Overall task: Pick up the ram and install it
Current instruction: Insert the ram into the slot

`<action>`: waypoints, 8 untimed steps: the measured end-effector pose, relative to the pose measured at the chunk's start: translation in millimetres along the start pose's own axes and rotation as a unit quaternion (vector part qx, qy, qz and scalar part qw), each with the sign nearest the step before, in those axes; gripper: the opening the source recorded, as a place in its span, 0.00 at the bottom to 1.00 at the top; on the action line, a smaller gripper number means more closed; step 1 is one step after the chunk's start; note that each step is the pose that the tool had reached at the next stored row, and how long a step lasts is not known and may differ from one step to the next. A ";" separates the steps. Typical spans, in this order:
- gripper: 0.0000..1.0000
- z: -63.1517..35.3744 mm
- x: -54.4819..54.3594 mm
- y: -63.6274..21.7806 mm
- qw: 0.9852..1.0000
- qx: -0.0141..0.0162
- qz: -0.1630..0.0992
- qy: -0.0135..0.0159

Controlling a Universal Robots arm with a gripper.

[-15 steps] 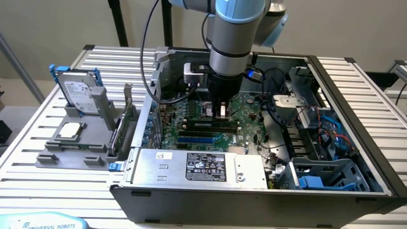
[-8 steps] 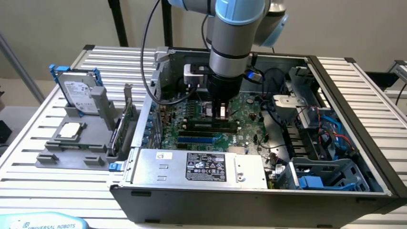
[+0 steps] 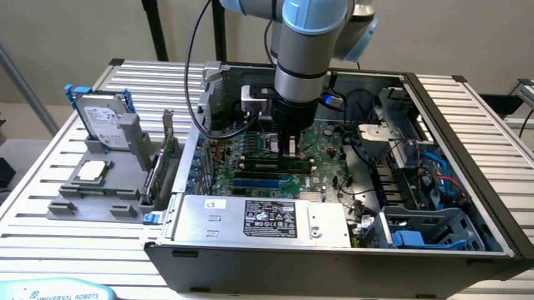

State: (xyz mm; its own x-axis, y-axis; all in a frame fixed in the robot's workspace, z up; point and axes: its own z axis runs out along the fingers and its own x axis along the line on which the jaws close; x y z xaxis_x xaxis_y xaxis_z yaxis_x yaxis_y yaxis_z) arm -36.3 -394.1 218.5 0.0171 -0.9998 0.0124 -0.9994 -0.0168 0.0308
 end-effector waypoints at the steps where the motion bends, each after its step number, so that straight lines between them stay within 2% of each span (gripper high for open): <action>1: 0.28 0.1 0.0 0.0 1.000 0.000 0.000 0.000; 3: 0.28 -1.5 0.0 0.0 1.000 0.000 0.000 0.000; 8: 0.28 -17.4 0.2 0.6 1.000 0.000 0.000 0.000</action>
State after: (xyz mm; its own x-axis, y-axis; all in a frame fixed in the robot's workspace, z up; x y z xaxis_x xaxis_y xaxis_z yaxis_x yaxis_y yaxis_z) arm -36.3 -394.1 235.9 0.0171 -0.9998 0.0123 -0.9994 -0.0167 0.0312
